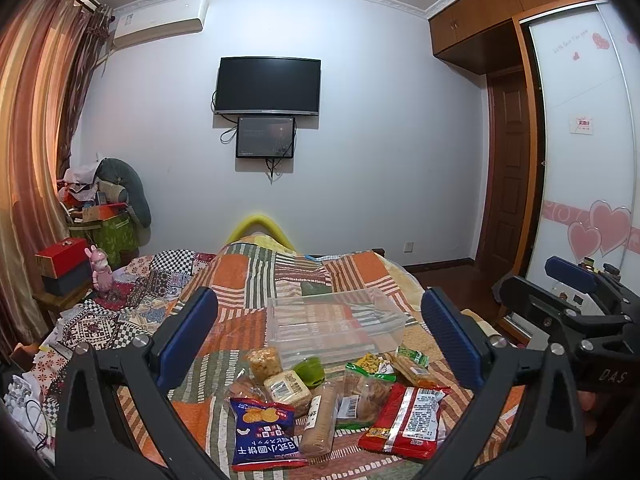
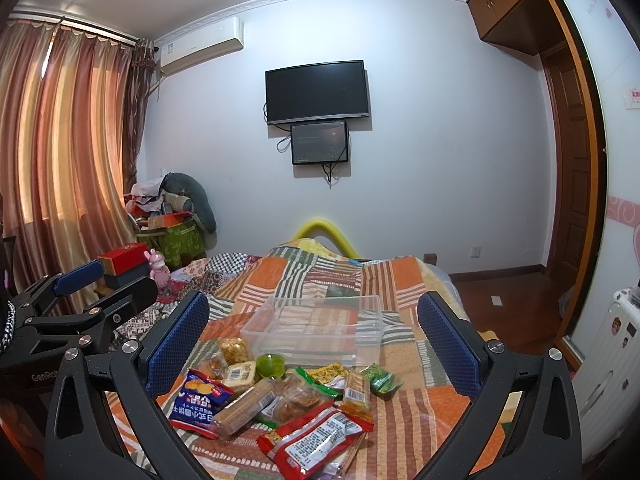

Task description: Organize snacks

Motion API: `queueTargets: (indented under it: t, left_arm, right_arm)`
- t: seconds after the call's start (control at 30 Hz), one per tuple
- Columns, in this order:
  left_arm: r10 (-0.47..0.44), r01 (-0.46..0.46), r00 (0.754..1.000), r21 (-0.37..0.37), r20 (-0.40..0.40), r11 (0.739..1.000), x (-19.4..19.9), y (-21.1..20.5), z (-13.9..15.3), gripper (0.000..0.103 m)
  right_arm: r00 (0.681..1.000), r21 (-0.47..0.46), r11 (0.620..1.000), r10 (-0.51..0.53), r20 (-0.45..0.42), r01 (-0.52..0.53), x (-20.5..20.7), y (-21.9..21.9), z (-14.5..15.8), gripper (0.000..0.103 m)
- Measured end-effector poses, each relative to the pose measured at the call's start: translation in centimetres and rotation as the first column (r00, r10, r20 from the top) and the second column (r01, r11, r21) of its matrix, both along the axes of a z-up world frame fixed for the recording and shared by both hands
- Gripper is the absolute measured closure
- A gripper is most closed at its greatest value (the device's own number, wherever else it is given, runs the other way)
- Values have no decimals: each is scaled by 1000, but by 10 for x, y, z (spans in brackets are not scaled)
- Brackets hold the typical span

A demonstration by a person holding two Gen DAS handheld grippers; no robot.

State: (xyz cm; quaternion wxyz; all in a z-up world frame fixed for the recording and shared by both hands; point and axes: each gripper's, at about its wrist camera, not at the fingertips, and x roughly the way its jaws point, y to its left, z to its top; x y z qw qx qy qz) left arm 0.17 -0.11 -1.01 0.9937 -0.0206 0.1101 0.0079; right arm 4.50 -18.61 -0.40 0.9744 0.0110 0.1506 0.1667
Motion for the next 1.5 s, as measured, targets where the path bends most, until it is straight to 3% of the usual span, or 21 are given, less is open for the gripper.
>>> queueTargets:
  t: [0.17, 0.27, 0.43, 0.63, 0.7, 0.83, 0.97, 1.17, 1.3, 1.43, 1.5]
  left_arm:
    - [0, 0, 1000, 10, 3, 1000, -1, 3, -2, 4]
    - [0, 0, 1000, 14, -25, 1000, 4, 6, -4, 17]
    - [0, 1, 994, 4, -111, 1000, 22, 22, -19, 38]
    - [-6, 11, 967, 19, -256, 1000, 50, 47, -48, 56]
    - [-14, 20, 952, 16, -306, 1000, 59, 57, -60, 58]
    - [-12, 23, 907, 21, -422, 1000, 78, 73, -93, 58]
    - [-45, 29, 845, -38, -532, 999, 92, 87, -130, 58]
    - [-55, 23, 787, -60, -614, 998, 101, 92, -167, 56]
    - [-64, 1, 760, -96, -647, 995, 104, 95, -182, 30]
    - [-85, 2, 754, -128, -652, 992, 104, 98, -190, 20]
    - [-89, 3, 749, -132, -656, 991, 107, 97, -194, 16]
  right_arm:
    - [1000, -2, 1000, 7, -12, -7, 3, 0, -2, 1]
    - [999, 4, 1000, 20, -44, -20, 8, -4, -7, 10]
    - [990, -2, 999, 35, -134, -36, 23, -9, -21, 29]
    - [966, -23, 999, 37, -254, -45, 38, -16, -44, 39]
    - [954, -35, 998, 34, -297, -47, 43, -18, -54, 42]
    - [921, -64, 997, 23, -389, -52, 57, -19, -73, 46]
    - [876, -76, 995, 23, -482, -68, 63, -19, -97, 46]
    - [801, -53, 995, 40, -597, -90, 72, -14, -126, 46]
    - [771, -51, 995, 38, -635, -91, 76, -9, -136, 46]
    - [748, -28, 995, 53, -662, -96, 79, -7, -141, 42]
    - [746, -26, 995, 54, -664, -95, 81, -3, -142, 35]
